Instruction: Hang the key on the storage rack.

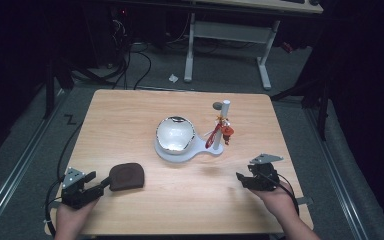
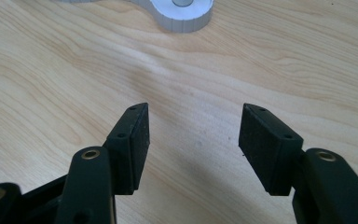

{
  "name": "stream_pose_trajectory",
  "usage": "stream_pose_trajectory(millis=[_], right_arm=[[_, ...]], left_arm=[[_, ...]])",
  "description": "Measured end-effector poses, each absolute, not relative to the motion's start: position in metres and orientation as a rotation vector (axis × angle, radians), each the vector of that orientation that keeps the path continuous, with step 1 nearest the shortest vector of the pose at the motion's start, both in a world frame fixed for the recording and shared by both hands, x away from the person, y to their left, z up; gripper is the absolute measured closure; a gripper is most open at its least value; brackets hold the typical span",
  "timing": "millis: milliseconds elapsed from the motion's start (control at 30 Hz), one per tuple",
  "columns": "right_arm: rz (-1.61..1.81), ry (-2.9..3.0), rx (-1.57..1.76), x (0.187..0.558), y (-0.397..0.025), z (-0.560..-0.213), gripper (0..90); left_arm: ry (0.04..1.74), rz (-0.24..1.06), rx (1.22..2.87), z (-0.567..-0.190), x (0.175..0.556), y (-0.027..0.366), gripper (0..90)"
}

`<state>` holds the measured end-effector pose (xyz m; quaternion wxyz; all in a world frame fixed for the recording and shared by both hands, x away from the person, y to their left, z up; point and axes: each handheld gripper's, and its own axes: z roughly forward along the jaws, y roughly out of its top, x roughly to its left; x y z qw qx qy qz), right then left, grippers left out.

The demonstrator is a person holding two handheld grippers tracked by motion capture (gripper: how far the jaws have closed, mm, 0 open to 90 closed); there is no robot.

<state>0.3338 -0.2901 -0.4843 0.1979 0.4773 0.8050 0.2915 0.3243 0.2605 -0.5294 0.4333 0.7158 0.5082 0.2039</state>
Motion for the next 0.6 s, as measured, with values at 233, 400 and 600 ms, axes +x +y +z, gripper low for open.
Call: stream_pose_trajectory(millis=[233,400,600], right_arm=[[0.894,2.140,1.339,0.308,-0.295,-0.508,40.9],[0.975,2.042,1.324,0.279,-0.302,-0.525,42.6],[0.964,2.039,1.262,0.279,-0.310,-0.524,42.8]], left_arm=[[1.284,0.526,1.756,-0.525,0.320,0.261,39.2],[1.299,0.528,1.744,-0.523,0.317,0.260,38.5],[1.314,0.528,1.734,-0.522,0.317,0.256,37.6]])
